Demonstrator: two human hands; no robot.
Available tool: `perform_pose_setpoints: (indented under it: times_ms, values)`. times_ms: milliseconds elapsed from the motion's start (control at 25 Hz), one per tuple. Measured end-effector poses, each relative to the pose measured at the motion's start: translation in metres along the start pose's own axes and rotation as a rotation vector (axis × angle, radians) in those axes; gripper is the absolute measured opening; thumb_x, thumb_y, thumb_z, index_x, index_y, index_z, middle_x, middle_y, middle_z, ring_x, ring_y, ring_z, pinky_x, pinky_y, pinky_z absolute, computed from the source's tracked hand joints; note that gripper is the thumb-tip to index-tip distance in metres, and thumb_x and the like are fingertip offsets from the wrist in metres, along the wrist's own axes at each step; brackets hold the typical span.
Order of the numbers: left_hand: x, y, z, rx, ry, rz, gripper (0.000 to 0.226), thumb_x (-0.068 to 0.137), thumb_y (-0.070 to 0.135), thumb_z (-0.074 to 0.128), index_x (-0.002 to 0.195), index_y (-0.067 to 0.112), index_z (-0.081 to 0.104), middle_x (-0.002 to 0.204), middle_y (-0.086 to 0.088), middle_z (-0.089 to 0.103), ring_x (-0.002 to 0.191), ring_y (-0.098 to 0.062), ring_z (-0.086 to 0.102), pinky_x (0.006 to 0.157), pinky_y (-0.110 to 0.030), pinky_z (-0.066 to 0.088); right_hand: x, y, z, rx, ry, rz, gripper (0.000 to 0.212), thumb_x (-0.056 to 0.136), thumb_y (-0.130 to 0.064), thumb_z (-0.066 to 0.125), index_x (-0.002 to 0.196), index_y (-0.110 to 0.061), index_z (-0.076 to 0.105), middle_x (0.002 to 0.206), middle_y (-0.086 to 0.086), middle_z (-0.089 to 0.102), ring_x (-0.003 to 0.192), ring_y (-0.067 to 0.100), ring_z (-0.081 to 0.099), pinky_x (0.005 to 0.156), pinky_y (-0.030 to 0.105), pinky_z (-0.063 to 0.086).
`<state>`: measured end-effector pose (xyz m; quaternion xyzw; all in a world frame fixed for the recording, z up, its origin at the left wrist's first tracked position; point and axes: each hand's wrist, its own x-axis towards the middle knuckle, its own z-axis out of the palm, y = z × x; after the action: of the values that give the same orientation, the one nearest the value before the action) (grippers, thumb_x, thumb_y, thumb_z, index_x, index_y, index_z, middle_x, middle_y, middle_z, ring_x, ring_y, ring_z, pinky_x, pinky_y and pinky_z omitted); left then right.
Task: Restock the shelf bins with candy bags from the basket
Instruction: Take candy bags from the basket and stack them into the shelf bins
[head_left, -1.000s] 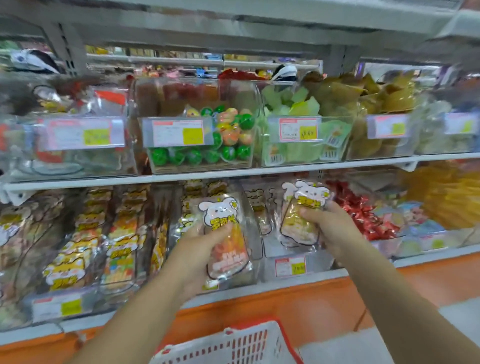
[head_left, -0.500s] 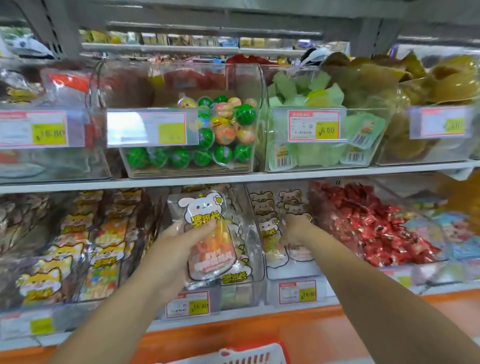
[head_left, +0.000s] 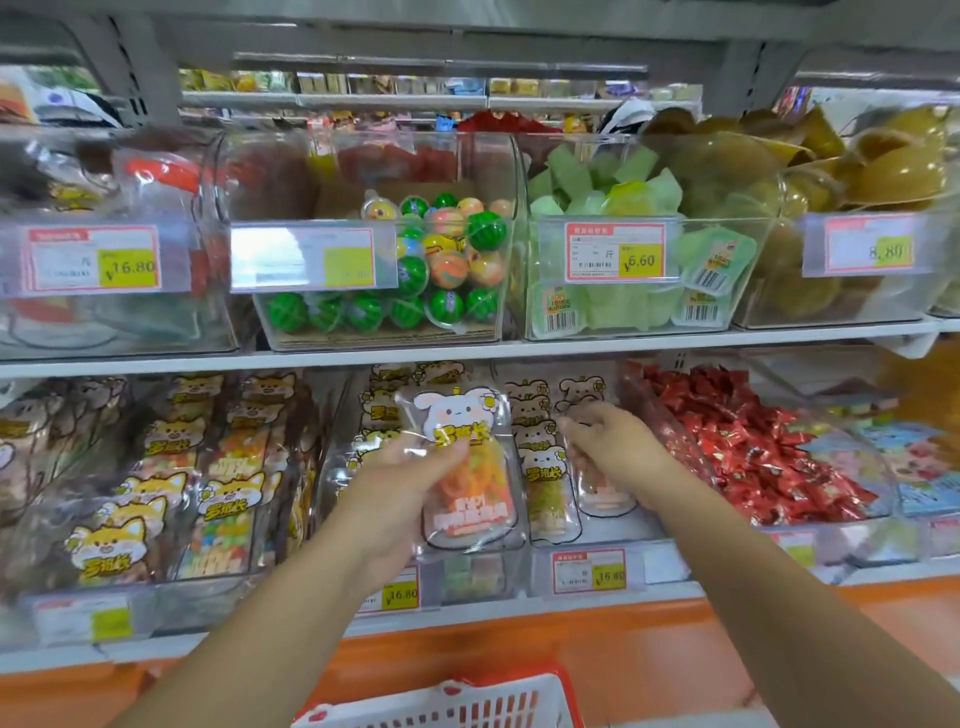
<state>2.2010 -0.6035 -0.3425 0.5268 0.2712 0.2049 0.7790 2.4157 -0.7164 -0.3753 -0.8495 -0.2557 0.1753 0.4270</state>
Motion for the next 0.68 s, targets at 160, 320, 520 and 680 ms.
perform_pose_setpoints:
  times_ms: [160, 320, 520, 680]
  values:
    - [0.004, -0.002, 0.032, 0.123, -0.077, -0.014, 0.032, 0.09, 0.021, 0.067, 0.117, 0.01, 0.057, 0.115, -0.025, 0.066, 0.092, -0.031, 0.067, 0.084, -0.053, 0.056, -0.067, -0.032, -0.015, 0.487, -0.479, -0.083, 0.031, 0.087, -0.034, 0.064, 0.112, -0.015, 0.067, 0.102, 0.003, 0.074, 0.093, 0.015, 0.069, 0.082, 0.03, 0.055]
    - [0.006, 0.003, 0.049, 0.338, -0.092, 0.117, 0.046, 0.094, 0.034, 0.061, 0.137, 0.025, 0.049, 0.117, 0.001, 0.065, 0.096, -0.015, 0.067, 0.089, -0.047, 0.056, -0.062, -0.027, -0.027, 0.526, -0.288, -0.048, 0.019, 0.087, -0.008, 0.066, 0.106, -0.008, 0.067, 0.099, 0.008, 0.075, 0.088, 0.019, 0.072, 0.071, 0.03, 0.058]
    - [-0.021, 0.008, 0.005, 0.472, -0.104, 0.17, 0.021, 0.095, 0.027, 0.06, 0.114, 0.033, 0.066, 0.114, 0.011, 0.067, 0.096, -0.003, 0.068, 0.084, -0.027, 0.058, -0.015, 0.009, -0.027, -0.019, 0.016, 0.163, 0.02, 0.078, -0.014, 0.078, 0.087, -0.003, 0.064, 0.086, 0.009, 0.069, 0.073, 0.022, 0.065, 0.069, 0.031, 0.055]
    - [-0.043, -0.025, -0.036, 0.517, -0.146, 0.005, 0.019, 0.097, 0.018, 0.056, 0.108, 0.026, 0.069, 0.1, 0.008, 0.075, 0.093, -0.008, 0.071, 0.084, -0.032, 0.058, -0.006, 0.007, 0.02, -0.397, -0.31, 0.37, 0.024, 0.086, -0.024, 0.072, 0.089, -0.005, 0.058, 0.08, 0.006, 0.054, 0.068, 0.018, 0.052, 0.049, 0.018, 0.044]
